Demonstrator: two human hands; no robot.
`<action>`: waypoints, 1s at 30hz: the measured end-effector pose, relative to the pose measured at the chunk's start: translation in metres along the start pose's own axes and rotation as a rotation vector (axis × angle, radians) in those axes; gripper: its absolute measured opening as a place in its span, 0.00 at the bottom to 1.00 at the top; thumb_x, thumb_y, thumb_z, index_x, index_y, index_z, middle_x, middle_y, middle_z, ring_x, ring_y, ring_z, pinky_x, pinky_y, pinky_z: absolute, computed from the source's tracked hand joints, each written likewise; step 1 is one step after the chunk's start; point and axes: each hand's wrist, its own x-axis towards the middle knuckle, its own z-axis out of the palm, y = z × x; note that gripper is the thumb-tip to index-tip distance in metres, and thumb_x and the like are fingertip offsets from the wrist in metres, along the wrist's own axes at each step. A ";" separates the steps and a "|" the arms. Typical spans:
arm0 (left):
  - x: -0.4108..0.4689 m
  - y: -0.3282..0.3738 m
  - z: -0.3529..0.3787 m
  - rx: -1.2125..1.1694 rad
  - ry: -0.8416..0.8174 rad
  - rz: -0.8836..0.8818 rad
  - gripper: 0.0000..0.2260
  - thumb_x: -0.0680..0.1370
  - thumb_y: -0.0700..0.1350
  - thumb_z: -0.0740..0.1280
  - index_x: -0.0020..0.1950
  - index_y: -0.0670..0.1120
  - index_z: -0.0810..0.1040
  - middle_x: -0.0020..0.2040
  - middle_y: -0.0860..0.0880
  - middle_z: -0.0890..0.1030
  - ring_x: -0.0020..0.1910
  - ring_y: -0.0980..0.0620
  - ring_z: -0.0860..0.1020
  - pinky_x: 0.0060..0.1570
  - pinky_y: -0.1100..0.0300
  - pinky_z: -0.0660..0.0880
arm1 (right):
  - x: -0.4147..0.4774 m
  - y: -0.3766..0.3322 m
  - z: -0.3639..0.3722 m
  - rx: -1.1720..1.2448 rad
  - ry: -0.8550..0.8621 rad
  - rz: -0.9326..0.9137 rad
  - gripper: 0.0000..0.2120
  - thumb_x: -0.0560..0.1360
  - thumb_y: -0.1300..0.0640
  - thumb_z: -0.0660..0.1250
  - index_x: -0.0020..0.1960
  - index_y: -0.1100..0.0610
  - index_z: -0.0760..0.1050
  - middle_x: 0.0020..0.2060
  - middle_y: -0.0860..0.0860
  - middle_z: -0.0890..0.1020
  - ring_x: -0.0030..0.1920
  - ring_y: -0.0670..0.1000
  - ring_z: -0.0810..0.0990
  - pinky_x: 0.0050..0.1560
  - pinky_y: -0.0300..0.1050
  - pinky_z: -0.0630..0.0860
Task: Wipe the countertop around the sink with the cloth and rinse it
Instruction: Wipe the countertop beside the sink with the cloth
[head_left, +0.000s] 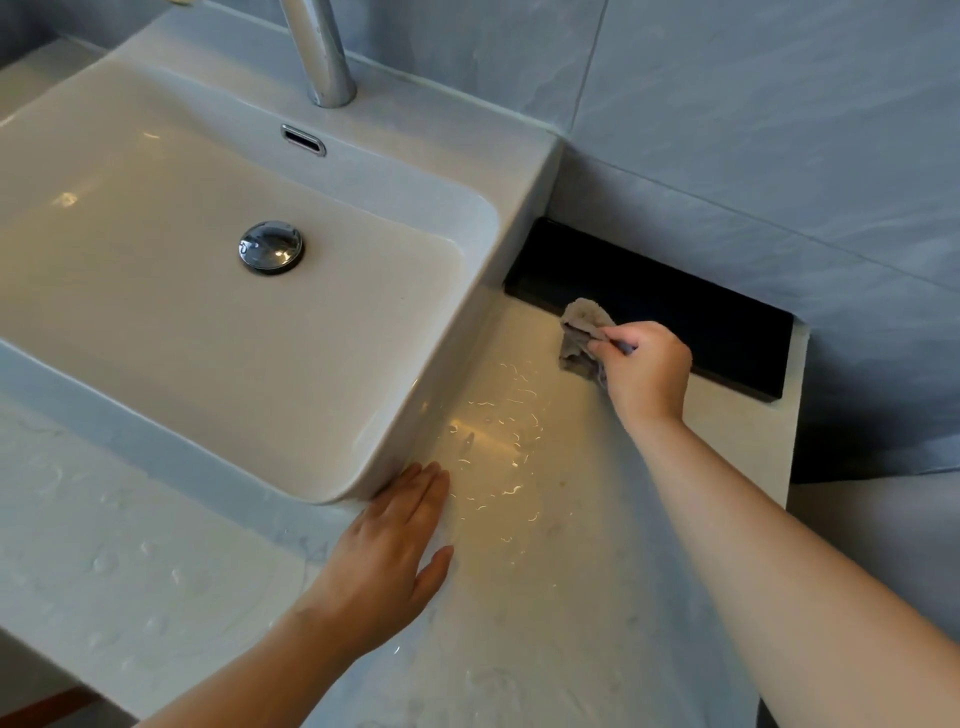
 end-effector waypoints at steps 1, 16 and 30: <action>0.000 -0.001 0.000 -0.009 0.005 0.005 0.31 0.79 0.61 0.44 0.69 0.43 0.72 0.66 0.47 0.76 0.63 0.48 0.76 0.61 0.56 0.64 | 0.002 0.004 0.006 -0.020 -0.024 0.007 0.10 0.71 0.59 0.73 0.52 0.58 0.83 0.46 0.52 0.82 0.47 0.53 0.79 0.45 0.40 0.72; -0.001 -0.006 0.007 -0.112 -0.012 -0.021 0.25 0.78 0.60 0.53 0.71 0.50 0.70 0.72 0.53 0.68 0.69 0.52 0.69 0.66 0.57 0.64 | -0.108 0.010 0.015 -0.024 -0.248 -0.184 0.12 0.69 0.58 0.75 0.52 0.53 0.84 0.46 0.46 0.81 0.48 0.49 0.76 0.47 0.36 0.73; 0.000 -0.002 0.007 -0.156 0.031 -0.047 0.28 0.74 0.65 0.57 0.69 0.52 0.72 0.72 0.57 0.68 0.69 0.56 0.68 0.66 0.57 0.61 | -0.002 -0.009 0.039 -0.072 -0.100 -0.150 0.10 0.72 0.56 0.72 0.53 0.54 0.83 0.46 0.50 0.82 0.48 0.51 0.78 0.46 0.41 0.74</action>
